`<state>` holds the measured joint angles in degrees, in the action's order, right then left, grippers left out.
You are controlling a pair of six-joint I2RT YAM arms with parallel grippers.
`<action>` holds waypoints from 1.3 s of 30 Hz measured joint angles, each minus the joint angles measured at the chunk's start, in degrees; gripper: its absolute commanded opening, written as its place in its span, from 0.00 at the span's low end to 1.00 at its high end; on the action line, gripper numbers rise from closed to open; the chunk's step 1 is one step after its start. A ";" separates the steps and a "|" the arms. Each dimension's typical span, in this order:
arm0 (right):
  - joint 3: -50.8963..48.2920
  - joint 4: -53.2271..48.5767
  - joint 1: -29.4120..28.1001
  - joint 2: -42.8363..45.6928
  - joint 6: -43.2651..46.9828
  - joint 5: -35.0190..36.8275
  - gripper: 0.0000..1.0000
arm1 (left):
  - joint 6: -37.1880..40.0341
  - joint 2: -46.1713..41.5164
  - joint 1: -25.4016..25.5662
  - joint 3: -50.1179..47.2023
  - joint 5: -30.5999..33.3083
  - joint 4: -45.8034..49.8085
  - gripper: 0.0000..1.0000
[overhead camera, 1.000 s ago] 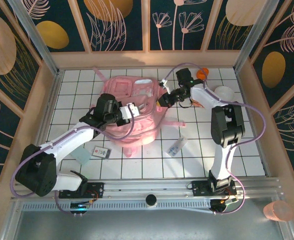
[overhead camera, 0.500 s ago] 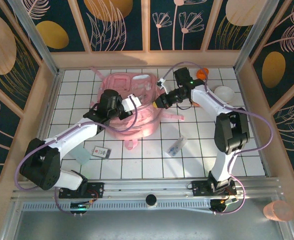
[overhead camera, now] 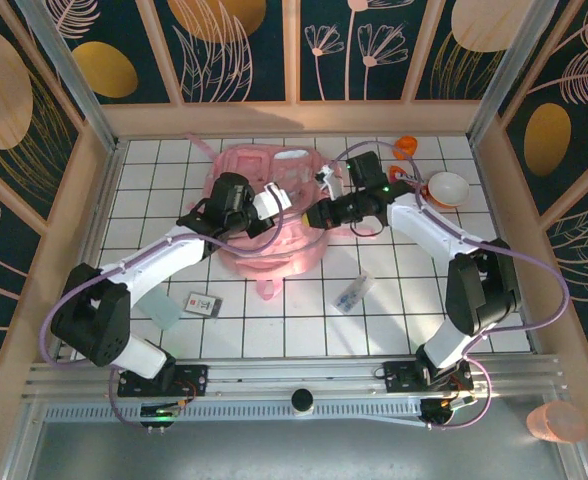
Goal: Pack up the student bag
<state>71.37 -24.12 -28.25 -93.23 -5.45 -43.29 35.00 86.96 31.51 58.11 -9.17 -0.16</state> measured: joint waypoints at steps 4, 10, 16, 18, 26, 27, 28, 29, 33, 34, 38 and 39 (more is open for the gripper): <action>-4.22 2.84 -2.43 1.25 -5.90 2.91 0.00 | -2.89 0.94 0.02 -0.22 -2.58 0.39 0.00; -11.45 6.34 -1.44 2.56 -12.20 5.79 0.00 | -10.58 4.52 0.81 -0.50 -6.19 -0.46 0.00; -12.44 8.63 -1.75 3.32 -15.74 7.28 0.00 | -22.67 6.19 0.74 -0.98 -7.76 -3.78 0.00; -12.44 9.18 -1.75 3.89 -16.61 7.93 0.00 | -26.93 6.69 0.74 -0.31 -7.72 -4.00 0.00; -11.80 13.92 -4.48 4.98 -21.49 10.73 0.00 | -41.38 7.65 0.76 2.95 -7.26 -4.83 0.00; -11.78 14.45 -4.83 5.03 -22.21 11.17 0.00 | -42.62 7.65 0.76 3.08 -7.08 -4.85 0.00; -11.78 14.99 -5.22 5.03 -23.21 11.72 0.00 | -43.67 7.65 0.76 3.21 -6.86 -5.01 0.00; -11.78 15.39 -5.53 5.03 -23.96 12.07 0.00 | -44.59 7.65 0.76 3.39 -6.82 -5.16 0.00; -11.78 17.92 -6.86 5.03 -27.39 13.53 0.00 | -47.58 7.65 0.83 4.02 -5.92 -5.25 0.00; -11.78 18.40 -7.21 5.03 -28.17 14.01 0.00 | -48.22 7.65 0.83 4.20 -5.75 -5.20 0.00; -11.78 19.65 -7.91 5.11 -30.95 16.15 0.00 | -49.90 7.65 0.87 4.92 -4.63 -5.14 0.00; -11.78 19.65 -8.04 5.29 -31.47 17.00 0.00 | -50.38 7.65 0.90 5.18 -4.35 -5.11 0.00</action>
<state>59.59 -4.47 -36.29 -87.94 -36.93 -26.28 -15.38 94.61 32.40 63.29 -13.52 -5.28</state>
